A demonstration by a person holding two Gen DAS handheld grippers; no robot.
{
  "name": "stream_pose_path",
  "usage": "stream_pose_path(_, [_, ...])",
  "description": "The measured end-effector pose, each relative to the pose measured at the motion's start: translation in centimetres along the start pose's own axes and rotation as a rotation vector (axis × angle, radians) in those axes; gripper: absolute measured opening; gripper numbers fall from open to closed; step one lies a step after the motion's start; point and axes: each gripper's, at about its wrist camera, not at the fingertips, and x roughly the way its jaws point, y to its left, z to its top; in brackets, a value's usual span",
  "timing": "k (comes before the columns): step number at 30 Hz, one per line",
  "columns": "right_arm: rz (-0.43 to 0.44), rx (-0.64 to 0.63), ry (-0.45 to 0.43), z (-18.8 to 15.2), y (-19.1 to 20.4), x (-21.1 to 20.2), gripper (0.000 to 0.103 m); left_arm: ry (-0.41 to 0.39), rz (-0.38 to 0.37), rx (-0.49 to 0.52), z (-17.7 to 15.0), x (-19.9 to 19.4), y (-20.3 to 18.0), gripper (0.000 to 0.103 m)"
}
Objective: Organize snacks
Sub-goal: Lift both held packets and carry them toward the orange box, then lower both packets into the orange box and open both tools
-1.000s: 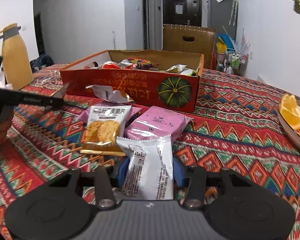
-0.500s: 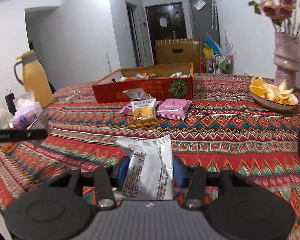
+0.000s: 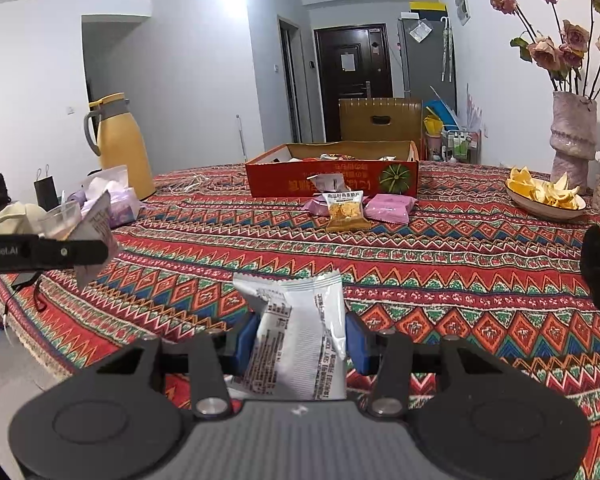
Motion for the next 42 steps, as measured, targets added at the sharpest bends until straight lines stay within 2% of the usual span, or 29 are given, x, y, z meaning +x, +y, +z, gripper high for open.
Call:
stream_pose_path(11, [-0.014, -0.003, -0.019, 0.4, 0.1, -0.5, 0.046, -0.017, -0.016, 0.012, 0.5, -0.2, -0.3, 0.041])
stream_pose_path(18, [-0.013, -0.034, -0.024, 3.0, -0.8, 2.2, 0.046, -0.034, -0.01, 0.04, 3.5, 2.7, -0.2, 0.041])
stream_pose_path(28, [-0.039, -0.116, -0.09, 9.9, -2.7, 7.9, 0.046, -0.073, -0.017, 0.113, 10.2, 9.7, 0.5, 0.041])
stream_pose_path(34, [-0.012, -0.183, -0.135, 15.0, -3.3, 11.7, 0.046, -0.109, -0.033, 0.134, 14.8, 14.5, 1.0, 0.042])
stream_pose_path(42, [0.072, -0.19, -0.149, 21.3, -4.1, 20.6, 0.046, -0.11, -0.003, 0.104, 20.8, 23.3, 2.9, 0.042])
